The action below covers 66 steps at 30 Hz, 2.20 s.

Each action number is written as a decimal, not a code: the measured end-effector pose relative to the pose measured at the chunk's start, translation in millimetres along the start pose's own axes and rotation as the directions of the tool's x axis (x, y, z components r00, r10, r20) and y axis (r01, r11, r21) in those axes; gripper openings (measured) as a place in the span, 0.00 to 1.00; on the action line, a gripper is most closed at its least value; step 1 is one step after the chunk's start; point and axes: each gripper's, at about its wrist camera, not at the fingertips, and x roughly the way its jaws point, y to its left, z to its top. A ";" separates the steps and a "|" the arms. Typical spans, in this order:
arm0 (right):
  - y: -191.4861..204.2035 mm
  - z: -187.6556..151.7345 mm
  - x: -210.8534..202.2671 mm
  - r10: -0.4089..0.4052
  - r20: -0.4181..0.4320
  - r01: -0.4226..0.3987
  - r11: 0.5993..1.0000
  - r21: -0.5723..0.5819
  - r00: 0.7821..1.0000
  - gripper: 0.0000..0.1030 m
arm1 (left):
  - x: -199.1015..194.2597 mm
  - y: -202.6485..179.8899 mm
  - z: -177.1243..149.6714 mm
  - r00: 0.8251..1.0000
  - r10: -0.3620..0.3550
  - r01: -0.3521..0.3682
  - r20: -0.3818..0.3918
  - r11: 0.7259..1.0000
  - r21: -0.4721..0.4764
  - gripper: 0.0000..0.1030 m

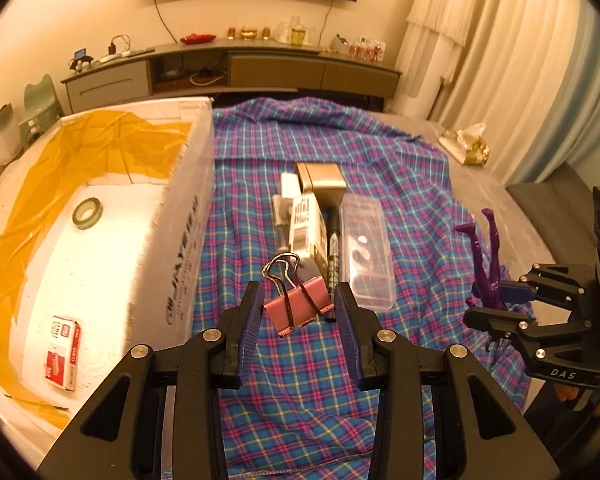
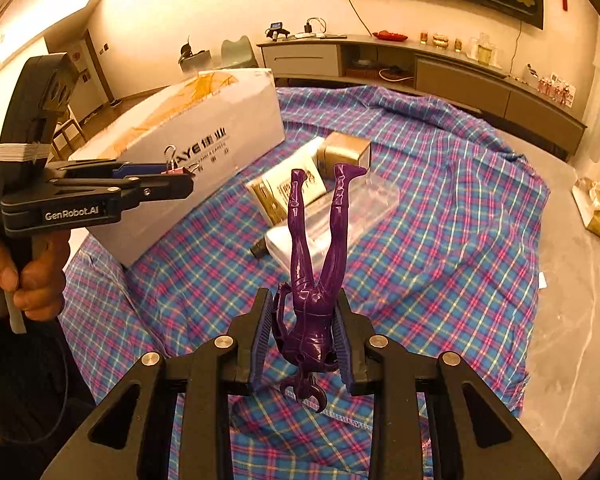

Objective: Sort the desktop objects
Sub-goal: 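Carry binder clip in left tool while right tool carries figurine to white box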

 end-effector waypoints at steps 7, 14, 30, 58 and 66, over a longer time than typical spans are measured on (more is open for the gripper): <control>9.6 10.8 -5.8 -0.019 0.023 0.019 1.000 0.001 1.000 0.30 | -22.9 12.8 7.0 0.998 -0.009 0.010 0.056 1.000 -0.027 0.37; 23.1 27.2 -12.8 -0.039 0.062 0.039 0.999 -0.001 0.997 0.30 | -39.4 26.1 11.4 0.995 -0.004 0.009 0.102 0.999 -0.052 0.37; 71.3 62.8 -22.6 -0.072 0.145 0.079 0.996 -0.041 0.987 0.30 | -66.6 64.7 17.9 0.986 0.016 0.007 0.168 0.991 -0.134 0.37; 190.3 147.8 -3.3 -0.015 0.160 0.043 0.984 -0.175 0.987 0.30 | -96.7 148.6 19.9 0.977 -0.008 0.076 0.213 0.946 -0.314 0.37; 210.3 163.0 0.9 -0.009 0.150 0.043 0.972 -0.229 0.989 0.30 | -97.4 168.0 19.4 0.977 -0.018 0.099 0.214 0.923 -0.371 0.37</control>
